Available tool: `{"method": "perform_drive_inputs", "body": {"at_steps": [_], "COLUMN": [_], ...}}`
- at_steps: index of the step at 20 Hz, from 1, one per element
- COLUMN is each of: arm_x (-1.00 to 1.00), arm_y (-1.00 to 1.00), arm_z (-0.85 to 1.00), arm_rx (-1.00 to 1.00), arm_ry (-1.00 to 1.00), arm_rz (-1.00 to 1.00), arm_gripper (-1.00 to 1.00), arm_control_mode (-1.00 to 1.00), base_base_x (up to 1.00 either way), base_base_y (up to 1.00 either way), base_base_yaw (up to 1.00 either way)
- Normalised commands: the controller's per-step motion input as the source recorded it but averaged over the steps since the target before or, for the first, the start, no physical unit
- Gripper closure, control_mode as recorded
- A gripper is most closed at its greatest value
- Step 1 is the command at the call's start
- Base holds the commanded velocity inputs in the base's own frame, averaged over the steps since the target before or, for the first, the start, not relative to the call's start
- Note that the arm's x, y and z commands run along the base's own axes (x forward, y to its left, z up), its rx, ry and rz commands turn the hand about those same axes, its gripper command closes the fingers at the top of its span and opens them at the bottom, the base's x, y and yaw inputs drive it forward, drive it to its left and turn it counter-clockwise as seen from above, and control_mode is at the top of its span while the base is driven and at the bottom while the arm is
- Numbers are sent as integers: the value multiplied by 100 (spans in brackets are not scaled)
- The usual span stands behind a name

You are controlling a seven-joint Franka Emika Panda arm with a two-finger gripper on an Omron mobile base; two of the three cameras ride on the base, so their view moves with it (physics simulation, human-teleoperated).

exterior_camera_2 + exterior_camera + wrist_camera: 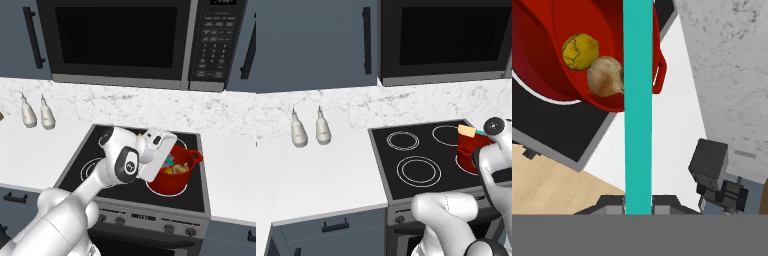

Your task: Put the lemon and onion in the pot. Retrieve the spatula and lightly stir the vegetables in the pot.

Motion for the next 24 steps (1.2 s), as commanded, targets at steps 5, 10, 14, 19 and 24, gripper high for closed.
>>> {"method": "perform_drive_inputs", "body": {"at_steps": [5, 10, 14, 19, 24], "arm_x": [0, 0, 31, 22, 14], "arm_y": [0, 0, -17, -44, -47], "arm_z": [0, 0, 1, 8, 11], "arm_rx": [0, 0, -3, -4, -7], "arm_ry": [0, 0, 6, 9, 8], "arm_rz": [0, 0, 0, 0, 0], "arm_gripper": [100, 100, 100, 100, 100], "arm_control_mode": [-100, -100, -100, -100, -100], "base_base_x": [0, 0, 0, 0, 0], "base_base_y": [0, 0, 0, 0, 0], "base_base_yaw": [0, 0, 0, 0, 0]}}
